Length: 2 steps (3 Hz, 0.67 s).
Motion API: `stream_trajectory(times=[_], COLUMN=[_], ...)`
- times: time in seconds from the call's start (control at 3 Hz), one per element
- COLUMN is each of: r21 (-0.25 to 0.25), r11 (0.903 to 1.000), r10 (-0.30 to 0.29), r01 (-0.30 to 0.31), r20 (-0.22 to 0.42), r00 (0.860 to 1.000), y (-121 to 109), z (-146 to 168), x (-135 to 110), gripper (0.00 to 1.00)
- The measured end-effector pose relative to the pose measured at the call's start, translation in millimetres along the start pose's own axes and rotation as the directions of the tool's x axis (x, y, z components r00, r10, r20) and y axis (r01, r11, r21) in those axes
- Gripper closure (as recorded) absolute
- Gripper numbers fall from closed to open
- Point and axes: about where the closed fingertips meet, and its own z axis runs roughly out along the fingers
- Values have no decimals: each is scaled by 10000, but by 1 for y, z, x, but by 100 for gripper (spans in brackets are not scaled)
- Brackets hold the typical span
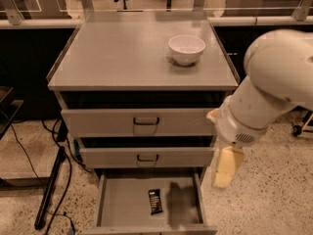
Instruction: Pick rxbar chocolate from bottom drawer and place on counter
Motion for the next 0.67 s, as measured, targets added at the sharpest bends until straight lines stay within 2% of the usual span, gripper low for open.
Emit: stream_trajectory(times=[0.33,0.67], r21=[-425,-425], r11=[9991,9991], r10=[39,39], r01=[-26,-26], r20=[311,311], r00=[9995,9995], y=[6,6], z=[63,63], x=[-10,-10], gripper=[0,0])
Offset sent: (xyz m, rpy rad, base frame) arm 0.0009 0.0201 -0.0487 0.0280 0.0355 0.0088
